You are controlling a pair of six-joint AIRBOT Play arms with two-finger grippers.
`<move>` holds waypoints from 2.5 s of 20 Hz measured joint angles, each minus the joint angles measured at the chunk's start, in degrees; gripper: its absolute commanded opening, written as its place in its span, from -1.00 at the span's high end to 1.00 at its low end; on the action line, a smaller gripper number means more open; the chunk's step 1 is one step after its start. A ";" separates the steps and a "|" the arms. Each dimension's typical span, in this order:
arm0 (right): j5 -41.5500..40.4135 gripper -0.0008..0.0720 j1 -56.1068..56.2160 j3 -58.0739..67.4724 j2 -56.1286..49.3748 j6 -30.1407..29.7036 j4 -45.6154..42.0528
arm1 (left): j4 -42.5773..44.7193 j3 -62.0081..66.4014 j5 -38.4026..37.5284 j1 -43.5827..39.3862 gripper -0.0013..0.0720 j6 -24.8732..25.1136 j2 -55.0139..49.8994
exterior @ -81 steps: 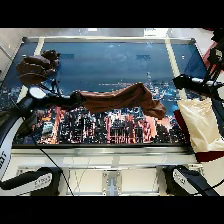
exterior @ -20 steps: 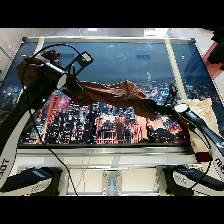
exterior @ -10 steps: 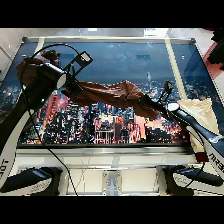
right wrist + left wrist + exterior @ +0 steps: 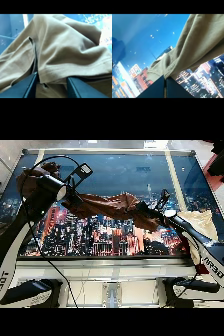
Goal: Fold the shirts.
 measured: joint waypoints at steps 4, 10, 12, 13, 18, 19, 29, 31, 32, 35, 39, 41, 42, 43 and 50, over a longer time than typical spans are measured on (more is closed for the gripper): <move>2.69 -0.25 0.04 0.48 -0.17 0.00 0.90 | -0.26 0.00 0.07 0.00 0.93 -0.02 0.02; 12.33 -0.25 0.17 0.59 -0.22 -0.02 -0.09 | -0.42 0.00 0.04 -0.02 0.93 -0.02 0.02; 13.62 -0.25 0.59 0.59 -0.22 0.00 -0.31 | -0.50 0.00 0.04 0.00 0.93 -0.02 0.00; 13.44 -0.25 1.05 0.59 -0.22 0.02 -0.33 | -0.59 0.00 0.04 0.00 0.93 -0.04 0.02; 3.58 -0.25 5.01 0.59 -0.22 1.81 -0.28 | -0.76 0.00 0.07 0.00 0.93 -0.07 0.02; 1.62 -0.25 5.64 0.59 -0.22 2.27 -0.28 | -0.76 0.00 0.07 0.00 0.93 -0.07 0.02; -1.40 -0.25 7.06 0.59 -0.22 3.63 -0.35 | -0.79 0.00 0.07 0.00 0.93 -0.07 0.02; -0.33 -0.24 7.06 0.57 -0.22 3.67 -0.55 | -0.79 0.00 0.07 0.00 0.93 -0.22 0.02; 0.24 -0.24 7.06 0.52 -0.22 3.69 -0.92 | -0.79 0.00 0.07 0.00 0.93 -0.33 0.02; -1.14 -0.24 7.06 -0.44 -0.31 5.42 -1.73 | -0.81 0.00 0.07 0.00 0.93 -0.72 0.02; -3.98 -0.24 7.13 -1.75 -1.75 8.11 -1.99 | -0.81 0.00 0.11 0.00 0.93 -1.22 0.02; -4.66 -0.24 7.17 -1.99 -2.71 8.68 -1.16 | -0.81 0.00 0.46 0.00 0.93 -1.29 0.02; -5.07 -0.24 7.17 -2.05 -3.04 8.81 -0.66 | -0.81 0.00 0.66 -0.02 0.93 -1.36 0.02; -5.49 -0.24 7.19 -2.03 -3.28 8.96 -0.15 | -0.81 0.00 0.94 0.00 0.93 -1.42 0.02; -1.62 -0.13 7.19 1.77 -3.48 9.05 1.05 | -0.81 0.00 1.46 0.00 0.93 -1.49 0.02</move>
